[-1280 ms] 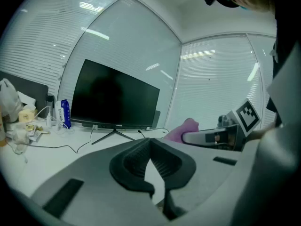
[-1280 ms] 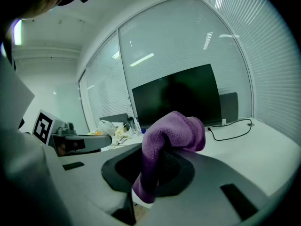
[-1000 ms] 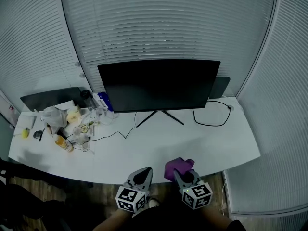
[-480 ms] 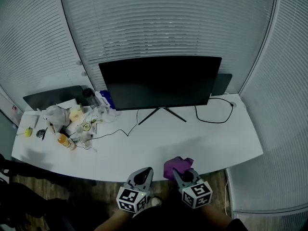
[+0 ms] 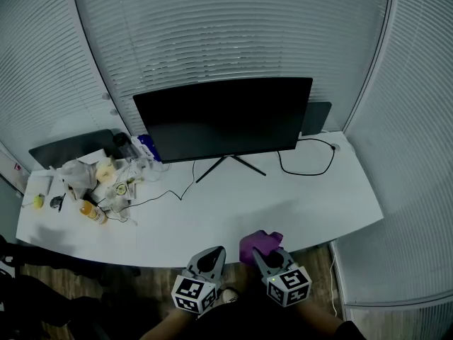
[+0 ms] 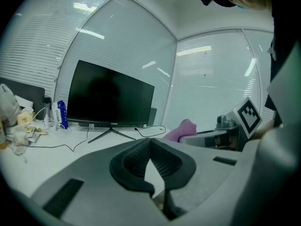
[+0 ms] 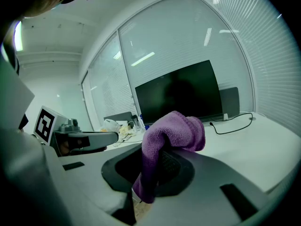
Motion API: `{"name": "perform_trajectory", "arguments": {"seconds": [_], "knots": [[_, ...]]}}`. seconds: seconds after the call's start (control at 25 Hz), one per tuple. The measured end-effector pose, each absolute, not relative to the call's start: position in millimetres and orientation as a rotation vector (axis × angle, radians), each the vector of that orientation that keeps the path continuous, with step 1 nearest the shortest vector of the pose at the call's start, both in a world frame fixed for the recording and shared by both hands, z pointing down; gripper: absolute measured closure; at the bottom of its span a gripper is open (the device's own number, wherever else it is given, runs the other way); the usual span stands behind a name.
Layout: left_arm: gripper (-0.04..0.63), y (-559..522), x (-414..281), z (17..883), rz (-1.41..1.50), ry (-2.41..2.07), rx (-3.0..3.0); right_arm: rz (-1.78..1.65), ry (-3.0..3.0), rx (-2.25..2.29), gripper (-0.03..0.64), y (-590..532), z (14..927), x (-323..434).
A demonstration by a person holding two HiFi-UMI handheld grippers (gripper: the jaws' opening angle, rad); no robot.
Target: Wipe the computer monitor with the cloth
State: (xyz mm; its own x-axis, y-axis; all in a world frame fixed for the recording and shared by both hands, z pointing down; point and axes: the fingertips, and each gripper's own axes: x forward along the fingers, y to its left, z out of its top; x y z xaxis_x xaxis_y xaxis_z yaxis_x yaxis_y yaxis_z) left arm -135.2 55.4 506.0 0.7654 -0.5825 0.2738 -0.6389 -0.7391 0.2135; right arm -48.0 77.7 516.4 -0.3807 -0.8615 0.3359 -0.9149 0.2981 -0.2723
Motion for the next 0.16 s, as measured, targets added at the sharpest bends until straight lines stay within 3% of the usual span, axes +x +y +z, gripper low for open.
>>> {"name": "perform_trajectory", "arguments": {"seconds": [0.16], "knots": [[0.592,58.8,-129.6,504.9,0.277,-0.933,2.673,0.644,-2.426,1.673,0.557,79.9,515.3,-44.9]]}}
